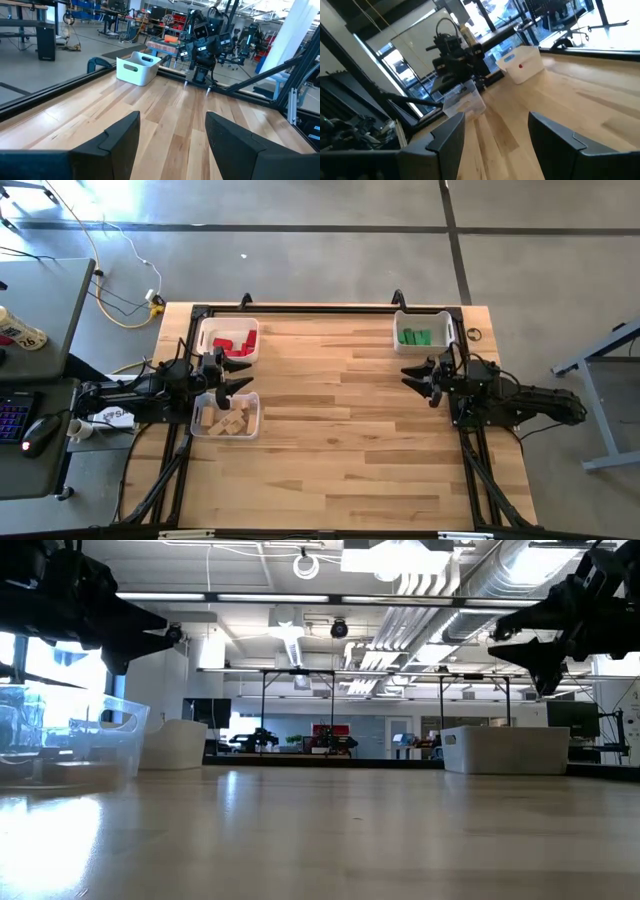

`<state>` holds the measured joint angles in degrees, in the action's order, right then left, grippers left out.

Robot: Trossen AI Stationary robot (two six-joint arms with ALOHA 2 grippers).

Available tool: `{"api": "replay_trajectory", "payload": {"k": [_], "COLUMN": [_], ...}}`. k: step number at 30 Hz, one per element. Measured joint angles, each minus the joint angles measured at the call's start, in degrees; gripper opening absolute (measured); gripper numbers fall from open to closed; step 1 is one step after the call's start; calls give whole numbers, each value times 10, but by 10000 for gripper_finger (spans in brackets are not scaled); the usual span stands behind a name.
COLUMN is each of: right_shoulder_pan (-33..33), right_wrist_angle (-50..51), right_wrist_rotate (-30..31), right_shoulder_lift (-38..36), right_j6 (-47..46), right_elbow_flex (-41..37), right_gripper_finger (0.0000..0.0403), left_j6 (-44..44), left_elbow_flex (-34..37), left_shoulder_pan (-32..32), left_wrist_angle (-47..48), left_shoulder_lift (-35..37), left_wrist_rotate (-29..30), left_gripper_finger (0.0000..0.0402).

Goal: Sort & place blocks by color
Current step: Return to Home Position

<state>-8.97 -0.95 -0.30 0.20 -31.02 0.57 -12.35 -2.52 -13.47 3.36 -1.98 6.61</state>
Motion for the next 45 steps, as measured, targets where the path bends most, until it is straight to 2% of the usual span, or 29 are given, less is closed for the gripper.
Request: {"api": "replay_trajectory", "payload": {"k": [45], "right_shoulder_pan": [0], "right_wrist_angle": [4], "right_wrist_rotate": [2], "right_shoulder_lift": [6], "right_j6": [13], "right_elbow_flex": [1], "right_gripper_finger": [204], "left_j6": [0], "left_elbow_flex": [0], "left_shoulder_pan": [0], "left_wrist_angle": [0], "left_shoulder_lift": [0], "left_wrist_rotate": [0], "left_gripper_finger": [213]}}
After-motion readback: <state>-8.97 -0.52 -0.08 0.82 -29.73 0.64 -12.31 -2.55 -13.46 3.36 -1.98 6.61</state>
